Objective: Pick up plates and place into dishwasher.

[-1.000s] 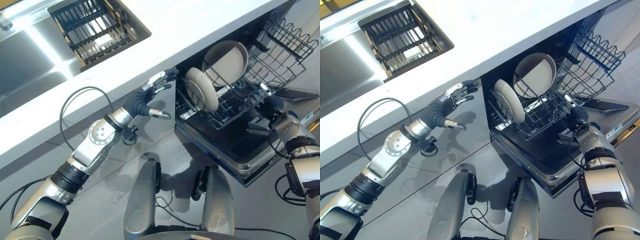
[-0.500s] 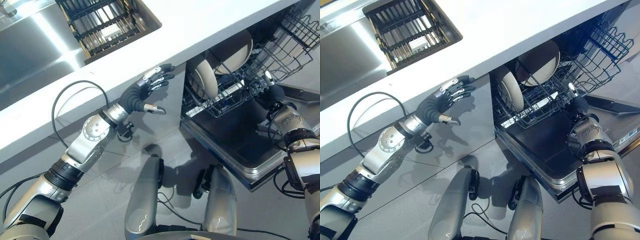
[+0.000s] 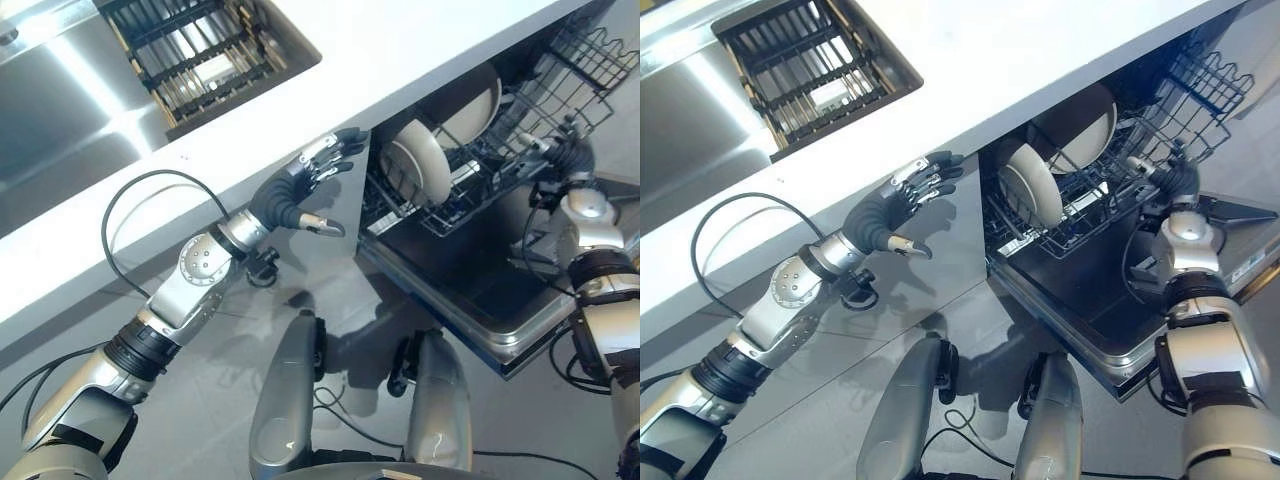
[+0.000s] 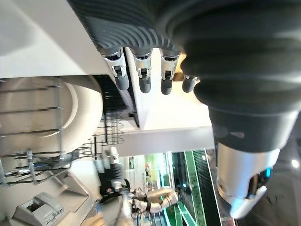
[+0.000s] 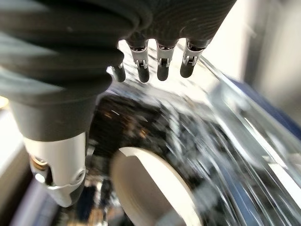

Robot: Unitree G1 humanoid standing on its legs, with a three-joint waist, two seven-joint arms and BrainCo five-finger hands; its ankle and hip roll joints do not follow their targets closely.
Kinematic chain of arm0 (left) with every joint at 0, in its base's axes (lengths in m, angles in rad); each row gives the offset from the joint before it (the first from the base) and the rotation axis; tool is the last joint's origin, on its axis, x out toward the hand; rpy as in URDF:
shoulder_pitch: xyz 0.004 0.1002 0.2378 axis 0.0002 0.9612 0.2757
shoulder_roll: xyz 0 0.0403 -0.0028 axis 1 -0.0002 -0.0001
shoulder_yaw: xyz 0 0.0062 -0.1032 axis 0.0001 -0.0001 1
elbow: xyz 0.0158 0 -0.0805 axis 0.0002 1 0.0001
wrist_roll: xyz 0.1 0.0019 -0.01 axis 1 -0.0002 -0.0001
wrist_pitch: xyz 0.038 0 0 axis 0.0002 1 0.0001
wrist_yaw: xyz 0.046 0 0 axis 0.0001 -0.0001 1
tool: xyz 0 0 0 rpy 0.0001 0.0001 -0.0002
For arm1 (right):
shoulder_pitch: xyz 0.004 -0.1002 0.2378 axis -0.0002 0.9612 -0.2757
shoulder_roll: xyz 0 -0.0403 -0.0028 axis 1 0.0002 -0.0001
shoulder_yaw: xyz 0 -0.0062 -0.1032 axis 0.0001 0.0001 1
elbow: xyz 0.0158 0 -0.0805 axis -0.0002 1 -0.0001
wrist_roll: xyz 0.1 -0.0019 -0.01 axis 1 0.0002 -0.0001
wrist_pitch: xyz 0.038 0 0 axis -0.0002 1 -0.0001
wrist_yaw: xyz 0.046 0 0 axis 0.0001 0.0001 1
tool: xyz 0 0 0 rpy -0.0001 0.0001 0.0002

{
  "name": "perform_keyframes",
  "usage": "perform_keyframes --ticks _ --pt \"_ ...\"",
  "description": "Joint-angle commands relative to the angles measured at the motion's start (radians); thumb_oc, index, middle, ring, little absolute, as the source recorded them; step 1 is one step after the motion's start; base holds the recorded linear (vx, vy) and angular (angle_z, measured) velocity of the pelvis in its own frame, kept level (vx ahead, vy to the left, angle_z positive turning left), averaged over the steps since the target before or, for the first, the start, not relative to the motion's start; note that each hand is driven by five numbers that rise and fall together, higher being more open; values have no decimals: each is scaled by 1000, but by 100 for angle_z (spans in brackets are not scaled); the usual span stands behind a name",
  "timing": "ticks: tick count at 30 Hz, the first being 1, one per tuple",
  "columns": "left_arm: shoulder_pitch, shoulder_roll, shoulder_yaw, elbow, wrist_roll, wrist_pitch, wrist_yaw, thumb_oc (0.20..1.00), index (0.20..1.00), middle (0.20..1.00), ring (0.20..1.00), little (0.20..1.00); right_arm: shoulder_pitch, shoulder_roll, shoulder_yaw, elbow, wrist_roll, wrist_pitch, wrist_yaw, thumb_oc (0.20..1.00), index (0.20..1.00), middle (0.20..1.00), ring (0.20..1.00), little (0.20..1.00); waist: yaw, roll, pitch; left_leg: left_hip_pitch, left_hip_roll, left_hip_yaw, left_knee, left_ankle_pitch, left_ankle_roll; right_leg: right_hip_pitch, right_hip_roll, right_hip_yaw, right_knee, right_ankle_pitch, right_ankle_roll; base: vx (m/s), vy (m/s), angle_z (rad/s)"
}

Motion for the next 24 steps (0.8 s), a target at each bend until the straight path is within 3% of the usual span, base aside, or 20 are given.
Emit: perform_keyframes --ticks 1,5,12,15,19,21,24 --pt "22 -32 -8 -53 35 -100 24 1000 1000 1000 1000 1000 35 -50 21 -72 -55 -24 -28 1000 1000 1000 1000 1000 -10 -3 -30 108 -20 51 -61 -110 84 59 60 27 -133 45 -80 -42 41 -9" --pt "15 -39 -18 -43 42 -114 23 1000 1000 1000 1000 1000 97 -54 14 -58 -161 23 -106 1000 1000 1000 1000 1000 -20 -13 -43 146 -19 55 -102 -102 83 96 66 33 -177 59 -75 -36 32 -4" --pt "13 -62 -37 -45 94 -134 52 1000 1000 1000 1000 1000 179 -36 -14 -89 -357 156 -414 1000 1000 1000 1000 1000 -41 -22 -53 182 -18 68 -129 -109 92 133 84 47 -221 71 -65 -38 31 -6" --pt "18 -78 -38 -42 117 -143 69 1000 1000 1000 1000 1000 221 3 -64 -81 -300 202 -518 1000 1000 1000 1000 1000 -54 -18 -55 184 -17 77 -122 -117 94 134 94 58 -220 66 -63 -20 51 -5" --pt "31 -85 -43 -47 136 -148 94 1000 1000 1000 1000 1000 281 56 -152 14 -259 198 -680 1000 1000 1000 1000 1000 -63 -3 -52 180 -19 79 -104 -130 100 130 101 66 -207 57 -62 5 40 -6" --pt "36 -86 -50 -49 138 -154 105 1000 1000 1000 1000 1000 298 71 -188 78 -185 214 -704 1000 1000 1000 1000 1000 -64 6 -49 175 -22 81 -97 -132 103 121 103 70 -199 56 -61 11 24 -3" --pt "31 -81 -75 -60 143 -160 128 1000 1000 1000 1000 1000 321 84 -221 183 -83 235 -665 1000 1000 1000 1000 1000 -59 20 -40 159 -27 81 -86 -130 105 106 102 71 -188 56 -63 -31 -8 -4"
